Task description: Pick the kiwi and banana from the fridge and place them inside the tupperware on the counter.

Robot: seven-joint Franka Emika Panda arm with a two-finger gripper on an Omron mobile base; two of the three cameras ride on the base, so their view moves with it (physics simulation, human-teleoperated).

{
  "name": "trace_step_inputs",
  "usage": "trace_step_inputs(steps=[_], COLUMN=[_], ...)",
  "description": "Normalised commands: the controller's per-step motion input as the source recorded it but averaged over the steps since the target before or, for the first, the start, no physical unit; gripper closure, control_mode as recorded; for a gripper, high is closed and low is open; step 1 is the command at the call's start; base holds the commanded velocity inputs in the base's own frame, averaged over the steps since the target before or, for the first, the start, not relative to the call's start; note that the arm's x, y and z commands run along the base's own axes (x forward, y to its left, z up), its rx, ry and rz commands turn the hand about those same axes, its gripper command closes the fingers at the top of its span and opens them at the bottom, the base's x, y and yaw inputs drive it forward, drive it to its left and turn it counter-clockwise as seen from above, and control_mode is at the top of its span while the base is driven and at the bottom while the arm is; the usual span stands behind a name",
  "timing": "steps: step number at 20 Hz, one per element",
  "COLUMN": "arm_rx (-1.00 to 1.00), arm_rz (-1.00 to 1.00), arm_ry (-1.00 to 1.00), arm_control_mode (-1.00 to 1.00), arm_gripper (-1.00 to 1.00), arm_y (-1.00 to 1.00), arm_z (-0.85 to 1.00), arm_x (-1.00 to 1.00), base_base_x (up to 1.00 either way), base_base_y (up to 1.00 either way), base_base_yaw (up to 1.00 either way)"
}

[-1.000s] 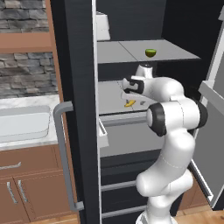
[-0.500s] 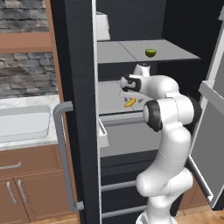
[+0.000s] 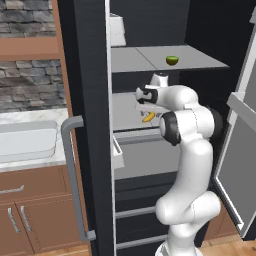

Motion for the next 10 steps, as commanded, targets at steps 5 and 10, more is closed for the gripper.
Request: trace_step_inputs(steps=[5, 10], arm_rx=[0.00, 0.00], arm_rz=[0.00, 0.00], arm_ry=[0.08, 0.05], arm_control_mode=[-1.00, -1.00], arm_gripper=[-1.00, 1.00], arm_y=[0.00, 0.00], arm_z=[-0.24, -0.26], arm_x=[0.21, 0.13], base_base_x=[0.00, 0.00], base_base_y=[0.00, 0.00], base_base_yaw=[0.00, 0.00])
